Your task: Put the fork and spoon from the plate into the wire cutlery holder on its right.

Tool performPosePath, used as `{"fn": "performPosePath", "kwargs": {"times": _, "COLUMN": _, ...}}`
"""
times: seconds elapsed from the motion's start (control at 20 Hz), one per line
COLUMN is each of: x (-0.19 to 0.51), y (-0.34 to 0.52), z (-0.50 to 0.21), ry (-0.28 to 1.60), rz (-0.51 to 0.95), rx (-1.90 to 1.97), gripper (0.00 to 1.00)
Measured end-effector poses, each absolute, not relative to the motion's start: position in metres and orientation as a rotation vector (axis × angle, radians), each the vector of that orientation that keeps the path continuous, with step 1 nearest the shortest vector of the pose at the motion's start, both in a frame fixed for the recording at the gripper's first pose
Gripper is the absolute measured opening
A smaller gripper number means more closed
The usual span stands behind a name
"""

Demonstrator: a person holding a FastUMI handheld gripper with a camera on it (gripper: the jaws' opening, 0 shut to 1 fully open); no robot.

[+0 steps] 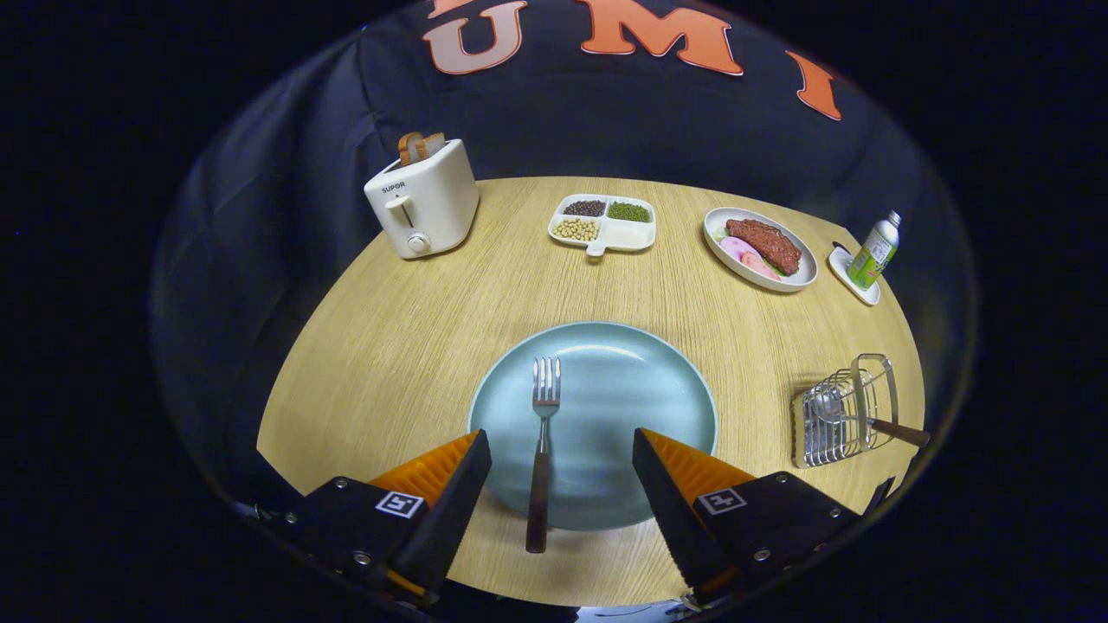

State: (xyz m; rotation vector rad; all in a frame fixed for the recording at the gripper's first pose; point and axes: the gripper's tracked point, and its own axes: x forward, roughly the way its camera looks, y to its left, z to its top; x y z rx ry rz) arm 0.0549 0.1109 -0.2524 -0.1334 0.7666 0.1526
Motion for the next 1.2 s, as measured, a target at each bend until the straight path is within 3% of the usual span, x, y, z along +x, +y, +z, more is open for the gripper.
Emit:
{"fn": "performPosePath", "kwargs": {"times": 0.15, "x": 0.055, "y": 0.117, "z": -0.271, "ry": 0.769, "rz": 0.156, "rx": -0.168, "gripper": 0.98}}
{"fn": "performPosePath", "kwargs": {"times": 0.25, "x": 0.054, "y": 0.118, "z": -0.277, "ry": 0.761, "rz": 0.147, "rx": -0.184, "gripper": 0.92}}
{"fn": "performPosePath", "kwargs": {"times": 0.45, "x": 0.053, "y": 0.116, "z": -0.29, "ry": 0.776, "rz": 0.129, "rx": -0.204, "gripper": 0.67}}
{"fn": "performPosePath", "kwargs": {"times": 0.65, "x": 0.052, "y": 0.116, "z": -0.302, "ry": 0.8, "rz": 0.134, "rx": -0.204, "gripper": 0.33}}
{"fn": "performPosePath", "kwargs": {"times": 0.9, "x": 0.05, "y": 0.119, "z": -0.308, "ry": 0.821, "rz": 0.146, "rx": -0.194, "gripper": 0.11}}
{"fn": "performPosePath", "kwargs": {"times": 1.2, "x": 0.049, "y": 0.109, "z": -0.292, "ry": 0.827, "rz": 0.139, "rx": -0.156, "gripper": 0.05}}
